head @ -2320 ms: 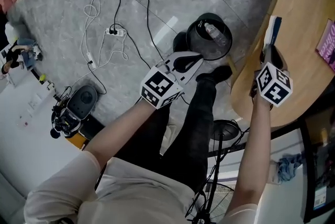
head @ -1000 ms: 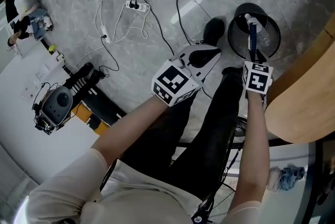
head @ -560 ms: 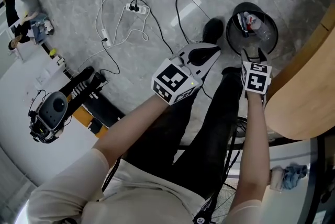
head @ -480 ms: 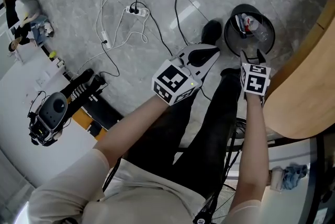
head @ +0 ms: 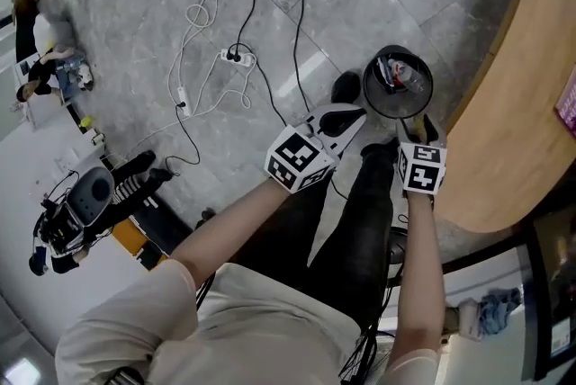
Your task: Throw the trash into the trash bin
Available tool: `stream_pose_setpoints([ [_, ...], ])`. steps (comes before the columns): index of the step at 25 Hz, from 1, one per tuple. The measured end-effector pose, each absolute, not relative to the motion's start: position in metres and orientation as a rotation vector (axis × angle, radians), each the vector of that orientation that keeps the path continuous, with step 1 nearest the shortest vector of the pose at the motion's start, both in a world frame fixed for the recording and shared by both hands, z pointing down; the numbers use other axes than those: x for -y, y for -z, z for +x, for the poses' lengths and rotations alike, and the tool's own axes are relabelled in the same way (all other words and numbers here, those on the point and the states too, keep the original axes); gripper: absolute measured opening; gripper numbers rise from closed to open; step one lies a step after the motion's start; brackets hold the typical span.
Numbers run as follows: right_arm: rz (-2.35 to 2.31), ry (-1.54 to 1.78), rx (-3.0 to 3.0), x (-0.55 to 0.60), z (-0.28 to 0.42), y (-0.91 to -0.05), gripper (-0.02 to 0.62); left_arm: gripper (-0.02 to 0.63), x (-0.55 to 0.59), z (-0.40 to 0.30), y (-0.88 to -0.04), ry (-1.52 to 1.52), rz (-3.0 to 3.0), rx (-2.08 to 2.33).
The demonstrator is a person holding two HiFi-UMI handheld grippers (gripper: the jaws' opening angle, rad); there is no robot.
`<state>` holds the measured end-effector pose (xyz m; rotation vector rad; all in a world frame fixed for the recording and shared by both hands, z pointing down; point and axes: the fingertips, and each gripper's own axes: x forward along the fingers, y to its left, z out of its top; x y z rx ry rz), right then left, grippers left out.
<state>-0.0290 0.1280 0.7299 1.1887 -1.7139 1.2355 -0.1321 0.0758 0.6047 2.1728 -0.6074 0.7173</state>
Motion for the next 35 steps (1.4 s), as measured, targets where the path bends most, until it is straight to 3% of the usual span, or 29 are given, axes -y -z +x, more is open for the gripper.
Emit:
stream_pose_setpoints([
  [28, 1.814, -0.846, 1.859, -0.137, 0.125, -0.266, 0.184, 0.006, -0.064, -0.065, -0.248, -0.680, 2.535, 0.445],
  [35, 2.002, -0.663, 1.896, -0.147, 0.152, -0.160, 0.081, 0.006, -0.057, -0.056, -0.168, -0.622, 2.635, 0.437],
])
